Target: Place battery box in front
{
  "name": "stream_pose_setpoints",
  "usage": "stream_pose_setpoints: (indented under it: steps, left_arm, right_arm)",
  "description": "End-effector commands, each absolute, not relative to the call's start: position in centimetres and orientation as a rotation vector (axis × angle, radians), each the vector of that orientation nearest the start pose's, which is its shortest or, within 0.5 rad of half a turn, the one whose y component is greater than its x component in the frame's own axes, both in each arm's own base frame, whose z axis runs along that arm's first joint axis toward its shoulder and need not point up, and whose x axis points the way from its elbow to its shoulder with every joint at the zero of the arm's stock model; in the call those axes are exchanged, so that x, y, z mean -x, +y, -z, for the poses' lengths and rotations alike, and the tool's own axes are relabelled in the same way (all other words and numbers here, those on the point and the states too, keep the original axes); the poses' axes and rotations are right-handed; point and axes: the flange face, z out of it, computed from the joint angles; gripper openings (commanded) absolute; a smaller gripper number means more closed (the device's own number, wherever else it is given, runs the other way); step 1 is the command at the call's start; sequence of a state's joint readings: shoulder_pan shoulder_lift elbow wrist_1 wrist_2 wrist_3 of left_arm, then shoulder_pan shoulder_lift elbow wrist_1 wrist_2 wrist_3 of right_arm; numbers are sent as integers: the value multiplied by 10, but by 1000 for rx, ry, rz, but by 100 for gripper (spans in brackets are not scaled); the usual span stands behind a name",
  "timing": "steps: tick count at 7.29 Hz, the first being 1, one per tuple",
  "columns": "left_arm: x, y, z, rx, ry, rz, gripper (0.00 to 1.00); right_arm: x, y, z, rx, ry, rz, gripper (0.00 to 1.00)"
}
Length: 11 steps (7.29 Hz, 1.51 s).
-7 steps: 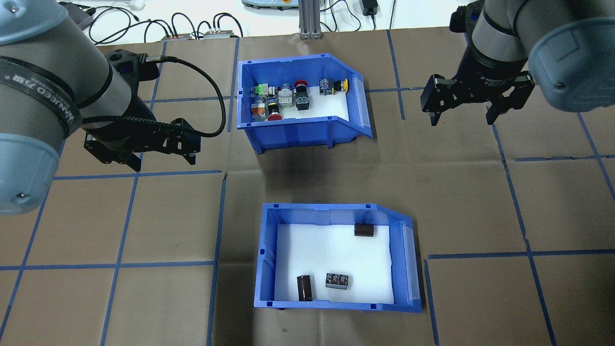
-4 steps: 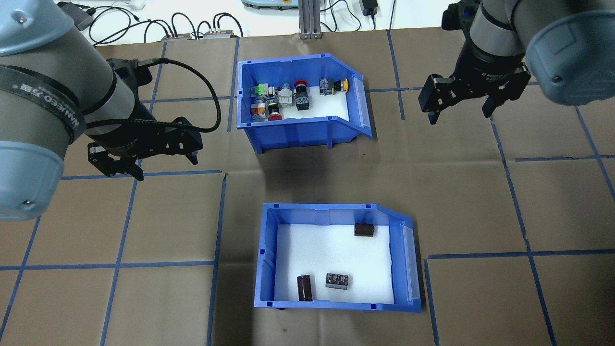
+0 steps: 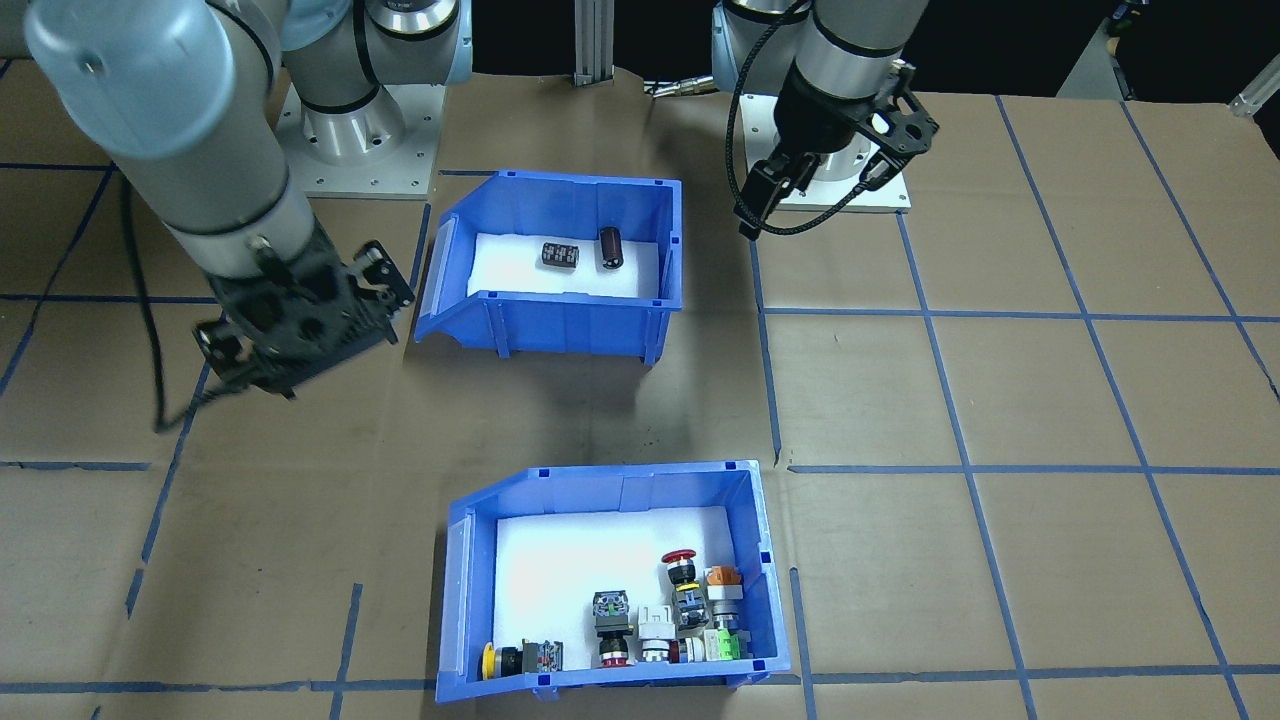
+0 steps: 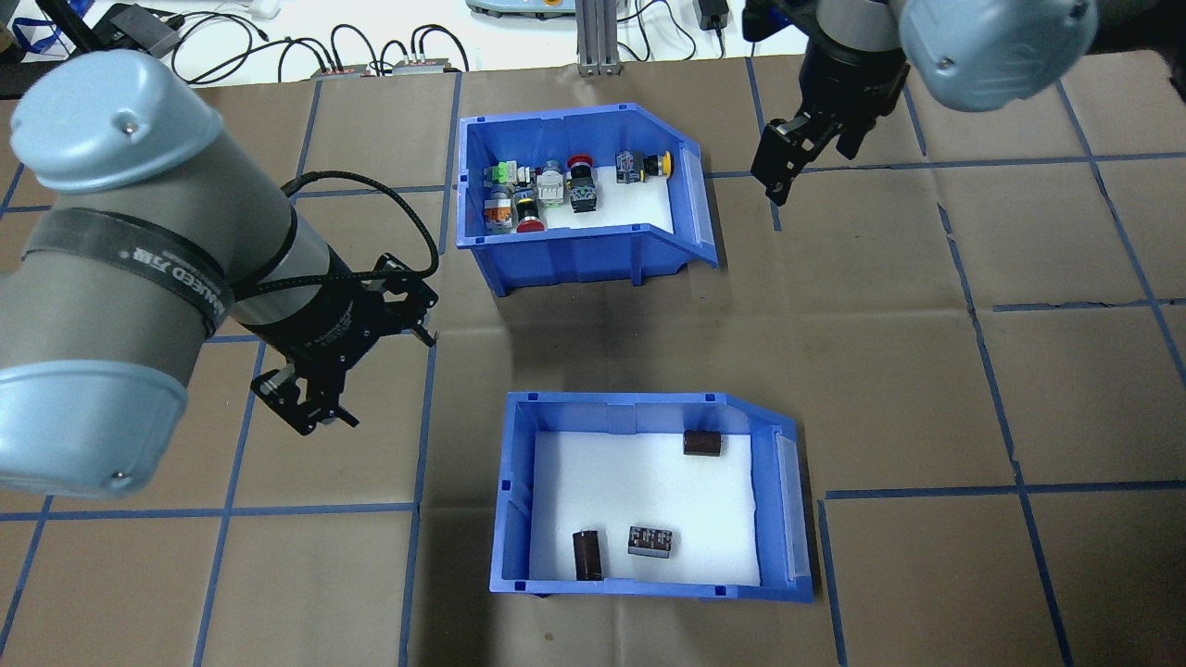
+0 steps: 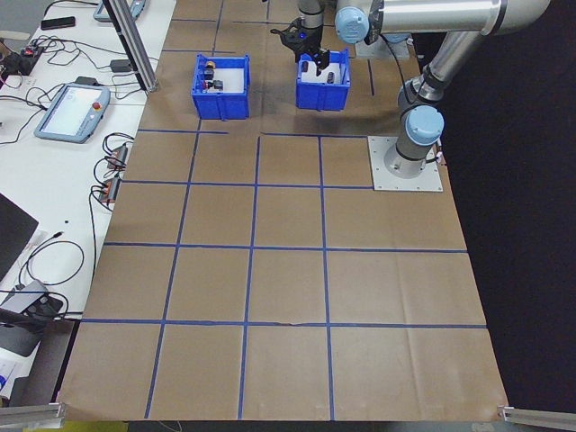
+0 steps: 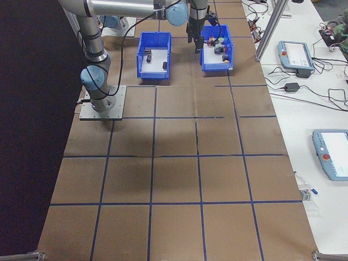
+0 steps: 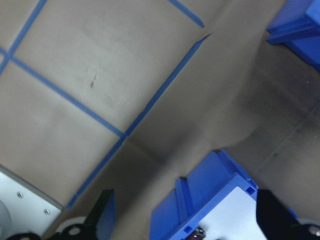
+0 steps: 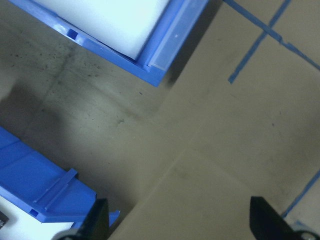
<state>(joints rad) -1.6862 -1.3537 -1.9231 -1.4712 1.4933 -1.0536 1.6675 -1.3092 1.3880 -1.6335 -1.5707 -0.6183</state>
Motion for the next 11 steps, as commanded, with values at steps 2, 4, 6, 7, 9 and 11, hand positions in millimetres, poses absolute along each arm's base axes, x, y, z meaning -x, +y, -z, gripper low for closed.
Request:
stream_pose_setpoints:
  steps: [2,4,6,7,9,11]
  left_arm:
    - [245,-324,-393,1735,2605,-171,99]
    - [289,-280,-363,1850,2538,-149,98]
    - [307,-257,-336,2015,2470,-198,96]
    - [322,-238,-330,2025,2453,-313,92]
    - [327,-229,-329,2119,2353,-323,94]
    - [327,-227,-318,2130,2357,-315,97]
  right_arm:
    - [-302,-617,-420,1885,2505,-1,100]
    - [-352,-616,-405,2003,2408,-10,100]
    - [-391,-614,-387,2159,2266,-26,100]
    - [-399,-621,-367,2213,2207,-34,100]
    - [-427,-615,-325,2318,2082,-105,100]
    - [-435,-621,-283,2306,2064,-160,100]
